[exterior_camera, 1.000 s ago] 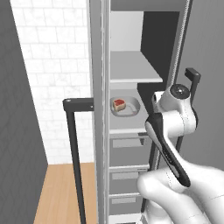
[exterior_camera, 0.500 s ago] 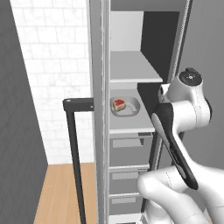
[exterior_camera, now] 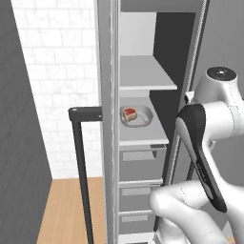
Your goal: Take the meat container that has the steak and place it on the second highest rack of the freezer. Then take the vegetable container that has the squash and corn and place it on the highest rack of the freezer.
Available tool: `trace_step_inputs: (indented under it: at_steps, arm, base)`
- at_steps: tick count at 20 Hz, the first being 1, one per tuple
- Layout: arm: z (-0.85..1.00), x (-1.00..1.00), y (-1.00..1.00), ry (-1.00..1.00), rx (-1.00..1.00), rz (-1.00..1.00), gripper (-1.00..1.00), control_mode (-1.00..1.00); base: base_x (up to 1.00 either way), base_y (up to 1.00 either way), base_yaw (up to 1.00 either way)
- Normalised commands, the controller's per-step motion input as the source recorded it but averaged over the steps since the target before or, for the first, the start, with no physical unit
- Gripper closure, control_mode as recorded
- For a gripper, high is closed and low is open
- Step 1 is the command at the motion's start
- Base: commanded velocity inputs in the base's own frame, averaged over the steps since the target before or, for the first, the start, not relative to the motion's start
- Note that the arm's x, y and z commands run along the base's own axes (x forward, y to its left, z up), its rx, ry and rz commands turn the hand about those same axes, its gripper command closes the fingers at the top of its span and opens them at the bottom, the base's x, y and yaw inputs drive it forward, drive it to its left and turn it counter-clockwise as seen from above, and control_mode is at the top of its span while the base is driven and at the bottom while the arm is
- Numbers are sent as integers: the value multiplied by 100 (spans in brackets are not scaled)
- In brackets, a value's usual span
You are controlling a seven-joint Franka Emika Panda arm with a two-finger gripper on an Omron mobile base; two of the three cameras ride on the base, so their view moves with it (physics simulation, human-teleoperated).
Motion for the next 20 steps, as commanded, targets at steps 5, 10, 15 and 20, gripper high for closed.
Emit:
trace_step_inputs:
  at_steps: [5, 10, 15, 20]
  arm:
    - [0, -45, -5, 2, 0, 1, -100, -100]
    - [0, 0, 0, 0, 0, 4, -100, -100]
    - [0, -6, 0, 0, 0, 1, -100, -100]
    - [0, -3, 0, 0, 0, 0, -100, -100]
  base:
    - [0, 0, 0]
    - [0, 0, 0]
    - [0, 0, 0]
    - [0, 0, 0]
